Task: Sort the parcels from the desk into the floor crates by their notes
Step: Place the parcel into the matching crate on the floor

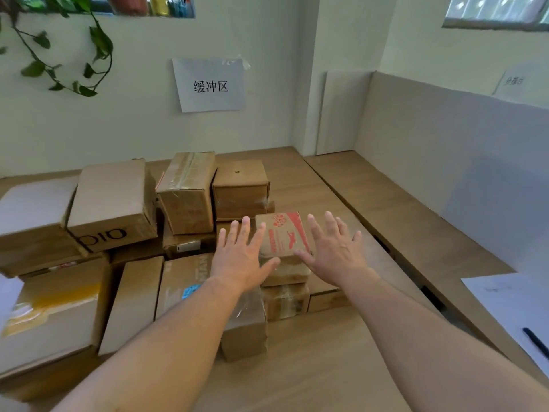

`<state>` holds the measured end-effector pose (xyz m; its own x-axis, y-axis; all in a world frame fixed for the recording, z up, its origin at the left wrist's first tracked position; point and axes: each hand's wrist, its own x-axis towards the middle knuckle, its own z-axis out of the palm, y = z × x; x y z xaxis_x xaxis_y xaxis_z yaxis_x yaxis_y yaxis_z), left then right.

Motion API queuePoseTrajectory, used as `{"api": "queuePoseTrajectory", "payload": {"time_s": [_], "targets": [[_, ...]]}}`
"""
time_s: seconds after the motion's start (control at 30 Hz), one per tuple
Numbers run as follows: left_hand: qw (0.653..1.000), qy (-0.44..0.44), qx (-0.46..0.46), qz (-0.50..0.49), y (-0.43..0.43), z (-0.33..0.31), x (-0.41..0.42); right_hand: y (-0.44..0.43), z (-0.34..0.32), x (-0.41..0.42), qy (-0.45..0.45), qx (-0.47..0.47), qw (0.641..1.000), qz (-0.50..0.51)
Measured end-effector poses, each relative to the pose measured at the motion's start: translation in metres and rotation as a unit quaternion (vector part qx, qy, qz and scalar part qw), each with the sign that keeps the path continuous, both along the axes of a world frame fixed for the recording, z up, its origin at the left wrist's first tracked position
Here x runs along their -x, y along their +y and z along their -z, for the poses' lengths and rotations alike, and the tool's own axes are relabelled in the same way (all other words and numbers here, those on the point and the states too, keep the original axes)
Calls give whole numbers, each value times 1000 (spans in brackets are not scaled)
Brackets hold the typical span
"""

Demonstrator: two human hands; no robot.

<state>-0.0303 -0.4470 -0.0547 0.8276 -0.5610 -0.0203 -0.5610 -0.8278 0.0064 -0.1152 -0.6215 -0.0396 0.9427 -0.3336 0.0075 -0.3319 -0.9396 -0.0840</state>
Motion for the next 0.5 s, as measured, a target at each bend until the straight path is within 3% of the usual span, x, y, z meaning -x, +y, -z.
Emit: {"api": "queuePoseTrajectory", "payload": {"time_s": [0.17,0.27,0.4,0.5], "targets": [[999,25,10,-33,-23,9,-11,-26,10,-20,24,-25,999,-20],[990,86,66,-88,-32,12,-15,-32,23,-33,37,-65,996,-42],[934,235,213,-167,-44,18,-16,-29,36,-44,35,-208,976,-52],[902,266,277,-198,-48,19,-14,-28,39,-48,0,-274,961,-36]]}}
